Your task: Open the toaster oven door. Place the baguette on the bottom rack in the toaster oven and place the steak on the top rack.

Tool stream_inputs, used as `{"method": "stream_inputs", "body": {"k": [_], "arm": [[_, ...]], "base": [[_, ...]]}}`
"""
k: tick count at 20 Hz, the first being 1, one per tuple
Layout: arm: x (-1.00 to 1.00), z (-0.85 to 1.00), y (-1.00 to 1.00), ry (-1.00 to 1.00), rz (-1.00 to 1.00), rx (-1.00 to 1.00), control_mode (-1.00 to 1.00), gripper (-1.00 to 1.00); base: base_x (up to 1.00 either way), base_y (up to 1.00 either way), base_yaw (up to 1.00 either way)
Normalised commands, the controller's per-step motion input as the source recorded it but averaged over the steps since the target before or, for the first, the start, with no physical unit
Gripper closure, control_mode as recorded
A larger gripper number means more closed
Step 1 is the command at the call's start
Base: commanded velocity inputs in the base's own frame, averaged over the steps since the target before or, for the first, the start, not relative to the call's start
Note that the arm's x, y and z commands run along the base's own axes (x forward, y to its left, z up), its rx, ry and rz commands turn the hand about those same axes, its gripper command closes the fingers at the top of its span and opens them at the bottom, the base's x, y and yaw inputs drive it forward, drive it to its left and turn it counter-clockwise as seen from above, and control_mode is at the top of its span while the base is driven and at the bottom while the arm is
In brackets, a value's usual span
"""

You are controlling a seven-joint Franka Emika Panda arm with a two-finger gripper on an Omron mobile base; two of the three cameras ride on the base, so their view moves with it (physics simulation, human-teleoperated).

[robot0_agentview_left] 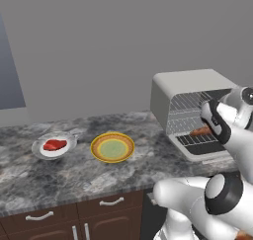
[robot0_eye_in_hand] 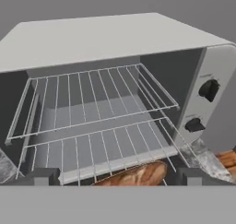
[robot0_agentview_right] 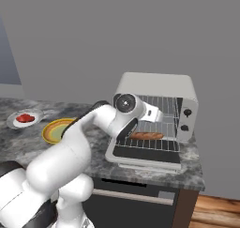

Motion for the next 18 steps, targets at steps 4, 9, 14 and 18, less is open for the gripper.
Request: {"method": "stream_inputs", "body": {"k": [4,9,14,18], "arm": [[0.14,-0.14,0.00,-0.04,-0.05,0.00,-1.00,-1.00],[0.24,0.00,0.00,-0.03,0.00,0.00,-1.00,-1.00],[0.24,0.00,0.00,-0.06,0.00,-0.02,-1.00,-1.00],[0.15,0.00,0.00,-0.01,0.00,-0.06,-1.00,-1.00]], "base": [[0.00,0.00,0.00],[0.00,0.00,0.00],[0.00,0.00,0.00],[0.00,0.00,0.00]]}}
